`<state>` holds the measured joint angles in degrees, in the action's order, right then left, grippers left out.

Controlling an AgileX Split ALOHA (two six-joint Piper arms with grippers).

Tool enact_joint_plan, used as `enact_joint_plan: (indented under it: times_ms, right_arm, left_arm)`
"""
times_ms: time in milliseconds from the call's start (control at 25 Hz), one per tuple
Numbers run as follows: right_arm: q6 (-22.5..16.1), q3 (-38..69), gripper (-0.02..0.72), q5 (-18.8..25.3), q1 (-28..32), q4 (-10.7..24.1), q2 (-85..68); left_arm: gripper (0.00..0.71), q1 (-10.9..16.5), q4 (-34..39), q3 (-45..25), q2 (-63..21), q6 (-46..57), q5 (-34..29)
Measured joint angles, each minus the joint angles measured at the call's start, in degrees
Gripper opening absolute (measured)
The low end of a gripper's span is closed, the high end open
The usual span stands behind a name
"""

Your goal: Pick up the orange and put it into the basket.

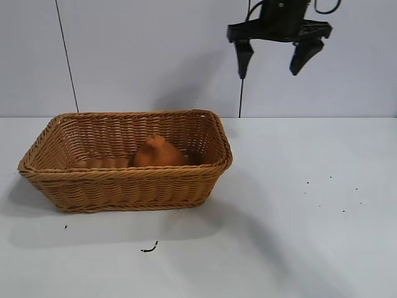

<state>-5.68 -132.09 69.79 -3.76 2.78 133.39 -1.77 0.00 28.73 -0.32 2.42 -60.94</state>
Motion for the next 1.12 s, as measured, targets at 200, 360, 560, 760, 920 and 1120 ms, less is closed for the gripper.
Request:
enact_joint_plan:
  times_ms: [200,360,560,760,920,1120]
  right_arm:
    - [0.32,2.50,0.673,-0.05,1.49,-0.98,-0.43]
    - [2.04,10.58,0.673,-0.11,1.49,-1.27,-3.11]
    - [2.99,26.62,0.673,-0.17,1.49,-1.79,-14.18]
    - [4.13,42.46,0.673,-0.17,1.49,-2.78,-27.77]
    - [4.30,54.50,0.673,-0.17,1.49,-2.78,-40.46]
    - [4.33,67.68,0.673,-0.11,1.49,-3.39,-56.36]
  left_arm:
    - [0.666,0.00,0.00,0.00,0.00,0.00,0.00]
    - [0.666,0.00,0.00,0.00,0.00,0.00,0.00]
    - [0.666,0.00,0.00,0.00,0.00,0.00,0.00]
    - [0.666,0.00,0.00,0.00,0.00,0.00,0.00]
    - [0.666,0.00,0.00,0.00,0.00,0.00,0.00]
    - [0.666,0.00,0.00,0.00,0.00,0.00,0.00]
